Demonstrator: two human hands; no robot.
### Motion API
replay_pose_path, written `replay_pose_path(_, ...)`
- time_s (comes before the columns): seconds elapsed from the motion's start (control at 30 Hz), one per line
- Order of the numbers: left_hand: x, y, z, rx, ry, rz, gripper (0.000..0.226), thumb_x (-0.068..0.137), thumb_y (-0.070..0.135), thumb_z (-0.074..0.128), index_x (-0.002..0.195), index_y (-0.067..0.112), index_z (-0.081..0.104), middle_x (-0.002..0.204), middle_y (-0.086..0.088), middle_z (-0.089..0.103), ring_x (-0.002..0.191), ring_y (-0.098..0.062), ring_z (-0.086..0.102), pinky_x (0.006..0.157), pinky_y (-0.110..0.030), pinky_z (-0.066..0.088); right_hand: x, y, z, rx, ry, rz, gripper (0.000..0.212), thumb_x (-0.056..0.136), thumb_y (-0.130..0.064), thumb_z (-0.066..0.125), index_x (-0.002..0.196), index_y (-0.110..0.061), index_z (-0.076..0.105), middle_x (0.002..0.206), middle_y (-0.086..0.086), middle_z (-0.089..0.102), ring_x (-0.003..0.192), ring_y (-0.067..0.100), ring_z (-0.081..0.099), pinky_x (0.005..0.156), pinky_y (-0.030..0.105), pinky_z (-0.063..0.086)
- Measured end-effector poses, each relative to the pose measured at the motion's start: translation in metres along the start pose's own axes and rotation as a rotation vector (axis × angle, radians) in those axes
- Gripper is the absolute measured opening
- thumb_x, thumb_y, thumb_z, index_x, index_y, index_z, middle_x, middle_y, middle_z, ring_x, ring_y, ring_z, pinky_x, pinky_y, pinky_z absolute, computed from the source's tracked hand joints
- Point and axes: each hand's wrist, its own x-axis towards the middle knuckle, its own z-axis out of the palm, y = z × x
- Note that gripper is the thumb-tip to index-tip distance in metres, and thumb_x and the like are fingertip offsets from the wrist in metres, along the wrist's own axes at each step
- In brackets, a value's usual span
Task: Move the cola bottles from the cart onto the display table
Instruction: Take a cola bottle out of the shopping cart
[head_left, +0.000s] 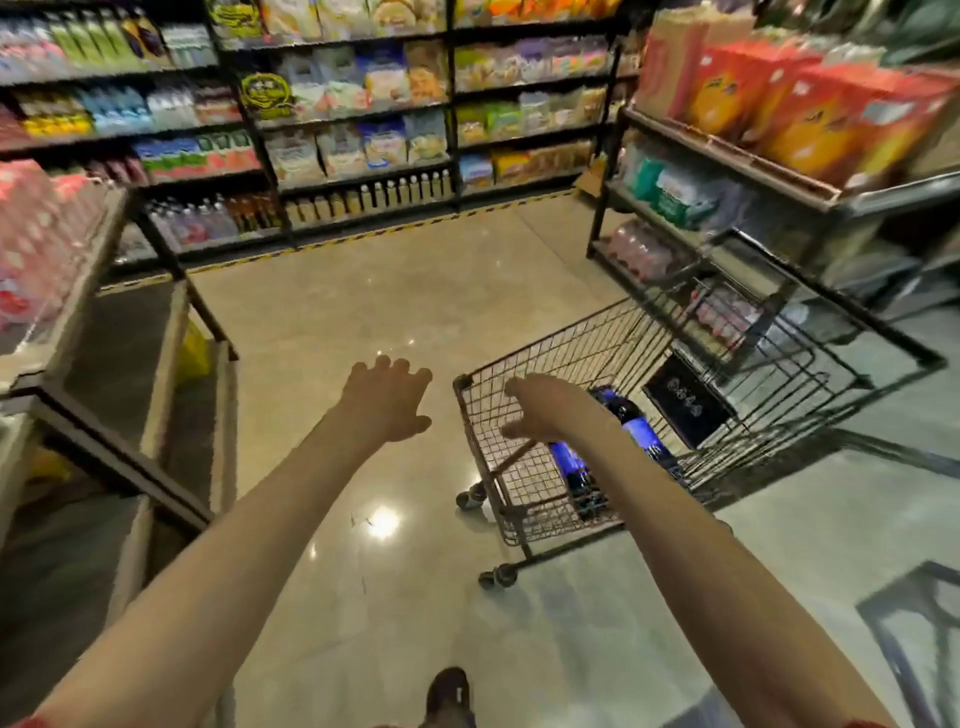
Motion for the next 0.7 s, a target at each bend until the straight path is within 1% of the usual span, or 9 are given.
replay_pose_path(0.07,0.018,0.019,-0.005,0.003,-0.002,0.049,0.062,0.097,0.055,0.052,0.148,0.023,0.036,0.144,-0.007,0.045,0.134,-0.029,0.042,0.103,-0.042,0.039,-0.003,0.023,0.003,0.017,-0.014,0.047,0.059,0.094,-0.043,0.067,0.141,-0.013,0.049,0.138,0.009,0.057,0.125,0.028,0.054,0.098,0.041,0.049)
replay_pose_path(0.13,0.04,0.041,-0.008,-0.006,0.004,0.102,0.062,0.097,0.055,0.053,0.148,0.024,0.037,0.144,-0.007,0.046,0.133,-0.029,0.043,0.102,-0.041,0.039,-0.003,0.048,0.008,0.032,-0.034,0.1,0.048,0.093,-0.041,0.068,0.129,-0.012,0.055,0.126,0.009,0.062,0.11,0.026,0.058,0.085,0.038,0.051)
replay_pose_path(0.2,0.063,0.061,-0.009,-0.01,0.007,0.145,0.062,0.095,0.056,0.055,0.147,0.024,0.039,0.142,-0.007,0.048,0.132,-0.029,0.044,0.101,-0.041,0.04,-0.002,0.072,0.012,0.041,-0.059,0.148,0.044,0.091,-0.04,0.069,0.124,-0.013,0.057,0.119,0.007,0.064,0.101,0.023,0.059,0.083,0.037,0.052)
replay_pose_path(0.3,0.101,0.088,-0.009,-0.01,-0.006,0.193,0.062,0.094,0.055,0.056,0.146,0.025,0.04,0.141,-0.007,0.049,0.13,-0.028,0.045,0.101,-0.042,0.041,0.007,0.106,0.013,0.036,-0.083,0.194,0.047,0.091,-0.039,0.068,0.13,-0.014,0.056,0.124,0.008,0.062,0.112,0.027,0.06,0.086,0.039,0.052)
replay_pose_path(0.37,0.128,0.103,-0.009,-0.019,-0.014,0.224,0.062,0.095,0.055,0.056,0.146,0.024,0.039,0.141,-0.007,0.049,0.13,-0.029,0.045,0.101,-0.042,0.04,0.018,0.128,0.014,0.043,-0.103,0.209,0.053,0.092,-0.037,0.068,0.138,-0.015,0.052,0.132,0.008,0.061,0.119,0.028,0.059,0.093,0.042,0.053)
replay_pose_path(0.43,0.155,0.115,-0.01,-0.044,-0.036,0.242,0.06,0.095,0.054,0.057,0.144,0.023,0.041,0.14,-0.008,0.051,0.128,-0.029,0.047,0.1,-0.043,0.041,0.031,0.146,0.011,0.053,-0.14,0.217,0.056,0.093,-0.035,0.069,0.142,-0.014,0.05,0.135,0.008,0.06,0.121,0.027,0.059,0.095,0.04,0.052)
replay_pose_path(0.53,0.196,0.131,-0.007,-0.054,-0.049,0.254,0.059,0.095,0.054,0.056,0.144,0.023,0.042,0.14,-0.008,0.051,0.127,-0.03,0.048,0.1,-0.043,0.042,0.054,0.177,0.01,0.055,-0.179,0.224,0.055,0.092,-0.034,0.069,0.141,-0.016,0.052,0.132,0.006,0.063,0.116,0.024,0.062,0.092,0.036,0.052)
replay_pose_path(0.6,0.22,0.14,-0.004,-0.07,-0.061,0.258,0.059,0.096,0.053,0.055,0.144,0.022,0.041,0.141,-0.009,0.049,0.128,-0.03,0.047,0.101,-0.043,0.041,0.07,0.197,0.01,0.062,-0.181,0.237,0.056,0.093,-0.036,0.068,0.142,-0.016,0.051,0.136,0.006,0.061,0.119,0.026,0.061,0.093,0.038,0.051)
replay_pose_path(0.7,0.247,0.153,-0.001,-0.15,-0.053,0.275,0.055,0.097,0.049,0.057,0.141,0.019,0.045,0.137,-0.009,0.052,0.127,-0.03,0.048,0.098,-0.043,0.043,0.089,0.223,0.014,0.063,-0.222,0.268,0.064,0.094,-0.041,0.067,0.147,-0.012,0.044,0.143,0.011,0.054,0.127,0.031,0.055,0.099,0.042,0.048)
